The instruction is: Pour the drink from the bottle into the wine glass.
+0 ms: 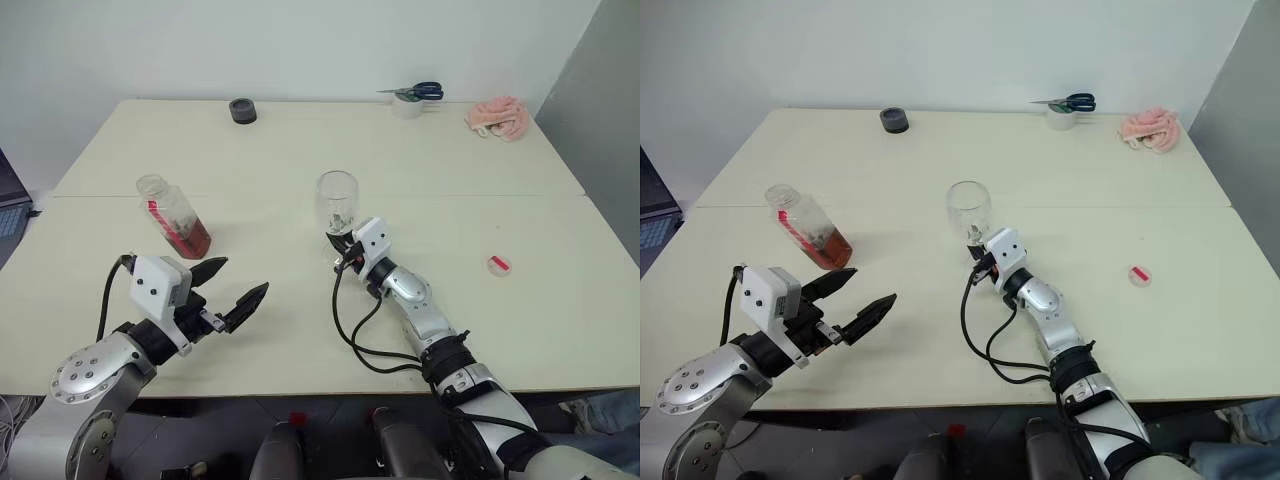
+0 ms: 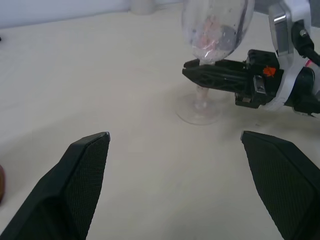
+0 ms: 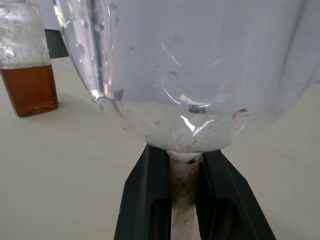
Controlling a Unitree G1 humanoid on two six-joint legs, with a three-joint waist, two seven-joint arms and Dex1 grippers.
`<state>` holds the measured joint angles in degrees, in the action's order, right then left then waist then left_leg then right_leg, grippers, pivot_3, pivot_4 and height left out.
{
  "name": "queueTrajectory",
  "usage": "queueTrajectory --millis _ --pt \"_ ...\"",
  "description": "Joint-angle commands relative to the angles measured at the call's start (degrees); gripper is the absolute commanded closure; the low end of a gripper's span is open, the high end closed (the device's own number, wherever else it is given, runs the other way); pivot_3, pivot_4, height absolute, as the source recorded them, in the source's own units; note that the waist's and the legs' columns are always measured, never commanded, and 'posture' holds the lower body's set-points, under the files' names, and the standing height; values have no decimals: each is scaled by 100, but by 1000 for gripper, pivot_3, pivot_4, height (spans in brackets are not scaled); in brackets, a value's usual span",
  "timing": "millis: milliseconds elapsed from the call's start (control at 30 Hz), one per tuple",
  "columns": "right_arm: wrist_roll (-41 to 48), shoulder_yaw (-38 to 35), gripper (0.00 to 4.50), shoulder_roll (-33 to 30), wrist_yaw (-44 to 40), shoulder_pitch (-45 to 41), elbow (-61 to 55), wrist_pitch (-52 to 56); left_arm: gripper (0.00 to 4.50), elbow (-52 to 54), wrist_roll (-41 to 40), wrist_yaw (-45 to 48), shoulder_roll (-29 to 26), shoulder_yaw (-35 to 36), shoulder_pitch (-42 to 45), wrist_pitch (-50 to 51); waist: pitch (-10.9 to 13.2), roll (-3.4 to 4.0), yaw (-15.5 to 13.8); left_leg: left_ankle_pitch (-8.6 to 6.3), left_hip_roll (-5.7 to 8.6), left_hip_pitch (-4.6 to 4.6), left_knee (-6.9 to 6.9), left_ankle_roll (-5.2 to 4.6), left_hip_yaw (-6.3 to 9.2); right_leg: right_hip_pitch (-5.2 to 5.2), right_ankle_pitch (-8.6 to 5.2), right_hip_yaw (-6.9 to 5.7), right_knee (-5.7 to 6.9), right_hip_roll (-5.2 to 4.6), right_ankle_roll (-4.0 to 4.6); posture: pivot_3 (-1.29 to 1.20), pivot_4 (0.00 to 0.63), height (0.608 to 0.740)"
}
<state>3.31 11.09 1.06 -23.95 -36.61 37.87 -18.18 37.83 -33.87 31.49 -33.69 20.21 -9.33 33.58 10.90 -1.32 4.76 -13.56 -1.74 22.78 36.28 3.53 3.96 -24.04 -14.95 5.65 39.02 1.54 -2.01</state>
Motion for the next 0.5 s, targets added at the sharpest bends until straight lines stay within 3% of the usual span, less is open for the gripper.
queueTrajectory --millis 33,200,233,500 --pt "-80 13 4212 16 -205 -95 146 20 0 136 -53 -55 -88 38 87 14 -1 -1 1 0 0 0 0 0 0 0 0 0 0 0 0 0 150 740" --pt "-138 -51 4212 -2 -102 -81 205 -23 0 77 -99 -30 -159 94 156 21 -2 -2 1 0 0 -2 0 0 0 1 0 1 0 0 0 0 150 740" --pt "-139 -59 3489 -6 -106 -75 206 -30 0 80 -121 -22 -167 98 173 20 -2 -2 1 0 0 -2 0 0 0 1 0 1 0 0 0 0 150 740" --pt "-217 -107 713 12 -120 -60 208 -105 0 104 -439 148 -310 92 280 141 -2 -2 1 0 0 1 0 0 1 0 1 -1 -1 0 2 0 150 740"
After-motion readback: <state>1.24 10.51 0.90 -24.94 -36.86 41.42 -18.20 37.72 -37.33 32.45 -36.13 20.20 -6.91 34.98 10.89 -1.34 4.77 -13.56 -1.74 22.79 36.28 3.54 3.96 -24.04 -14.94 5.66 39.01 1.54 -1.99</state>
